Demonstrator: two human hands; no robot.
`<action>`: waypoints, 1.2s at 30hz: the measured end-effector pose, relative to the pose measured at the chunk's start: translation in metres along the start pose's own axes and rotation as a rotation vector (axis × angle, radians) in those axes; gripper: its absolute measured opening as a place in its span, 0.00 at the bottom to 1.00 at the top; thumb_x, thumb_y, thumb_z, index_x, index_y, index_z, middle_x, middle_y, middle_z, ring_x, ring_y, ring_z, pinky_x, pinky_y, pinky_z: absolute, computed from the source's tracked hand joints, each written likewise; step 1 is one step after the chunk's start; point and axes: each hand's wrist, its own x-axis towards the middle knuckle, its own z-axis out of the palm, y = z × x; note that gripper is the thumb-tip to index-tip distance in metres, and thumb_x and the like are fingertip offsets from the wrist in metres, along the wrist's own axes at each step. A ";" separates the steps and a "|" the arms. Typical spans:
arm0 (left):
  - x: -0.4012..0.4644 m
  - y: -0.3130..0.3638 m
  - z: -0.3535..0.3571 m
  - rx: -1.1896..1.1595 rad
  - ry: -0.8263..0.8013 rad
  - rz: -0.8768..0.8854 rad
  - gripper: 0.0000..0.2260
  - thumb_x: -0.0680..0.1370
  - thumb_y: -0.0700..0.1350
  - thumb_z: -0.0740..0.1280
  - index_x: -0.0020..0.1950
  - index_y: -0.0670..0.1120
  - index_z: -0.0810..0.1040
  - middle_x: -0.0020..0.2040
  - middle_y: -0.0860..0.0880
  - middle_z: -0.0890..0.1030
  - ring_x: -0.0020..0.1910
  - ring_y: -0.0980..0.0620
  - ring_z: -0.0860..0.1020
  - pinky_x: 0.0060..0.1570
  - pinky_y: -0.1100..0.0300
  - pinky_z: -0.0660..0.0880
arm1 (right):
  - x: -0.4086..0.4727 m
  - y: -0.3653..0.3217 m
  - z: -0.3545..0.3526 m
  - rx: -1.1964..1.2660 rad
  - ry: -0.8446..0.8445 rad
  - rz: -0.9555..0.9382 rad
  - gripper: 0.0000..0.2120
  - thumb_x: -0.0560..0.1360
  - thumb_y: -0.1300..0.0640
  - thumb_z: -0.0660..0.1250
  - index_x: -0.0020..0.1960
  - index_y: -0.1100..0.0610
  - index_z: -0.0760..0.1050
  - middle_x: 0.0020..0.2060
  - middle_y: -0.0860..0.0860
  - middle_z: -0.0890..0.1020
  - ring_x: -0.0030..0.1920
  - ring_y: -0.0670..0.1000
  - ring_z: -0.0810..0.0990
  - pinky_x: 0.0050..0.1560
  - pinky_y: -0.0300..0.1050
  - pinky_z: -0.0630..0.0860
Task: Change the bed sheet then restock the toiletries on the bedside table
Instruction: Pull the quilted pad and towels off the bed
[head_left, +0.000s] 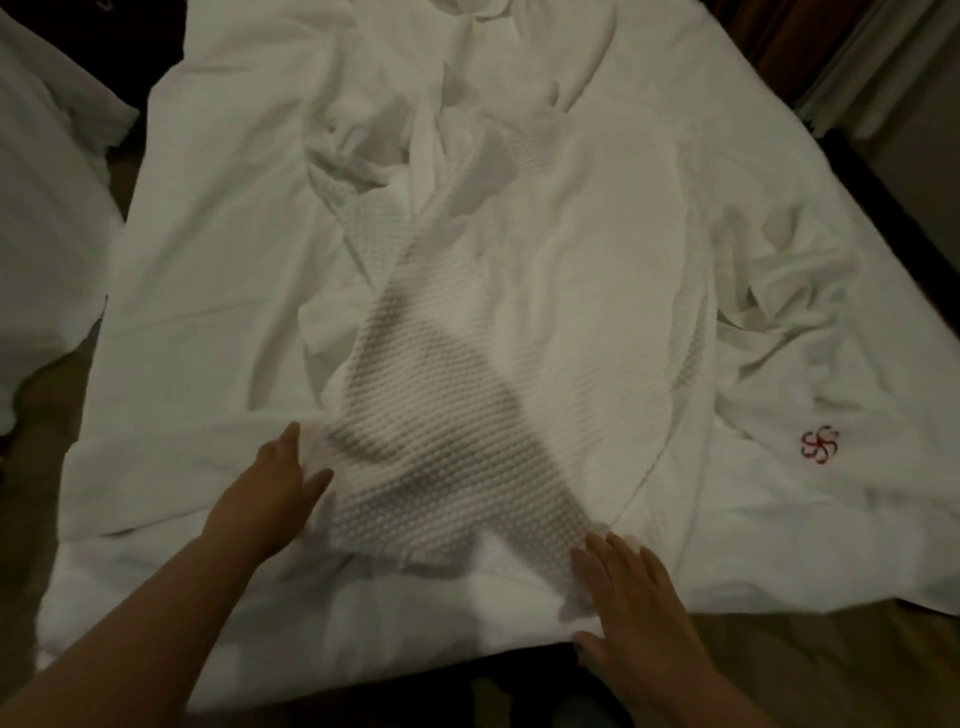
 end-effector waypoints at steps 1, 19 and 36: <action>0.000 -0.006 0.002 -0.056 -0.038 -0.083 0.28 0.81 0.53 0.56 0.77 0.42 0.53 0.74 0.38 0.62 0.69 0.40 0.66 0.65 0.50 0.64 | -0.005 0.004 0.004 -0.048 0.093 -0.045 0.27 0.68 0.43 0.56 0.62 0.57 0.67 0.61 0.56 0.72 0.71 0.56 0.58 0.73 0.50 0.45; 0.005 0.019 -0.049 -0.142 -0.006 0.169 0.15 0.75 0.32 0.60 0.45 0.49 0.82 0.47 0.49 0.78 0.48 0.49 0.75 0.50 0.60 0.68 | 0.009 0.076 -0.063 -0.465 0.074 -0.145 0.20 0.40 0.60 0.83 0.30 0.57 0.81 0.38 0.56 0.81 0.47 0.63 0.79 0.70 0.60 0.45; -0.018 0.049 -0.086 -0.273 -0.449 0.233 0.04 0.76 0.43 0.68 0.47 0.51 0.81 0.47 0.48 0.83 0.46 0.52 0.81 0.47 0.62 0.77 | -0.014 0.087 -0.138 -0.184 -0.626 0.399 0.14 0.79 0.51 0.59 0.64 0.41 0.71 0.64 0.42 0.73 0.67 0.46 0.68 0.71 0.50 0.53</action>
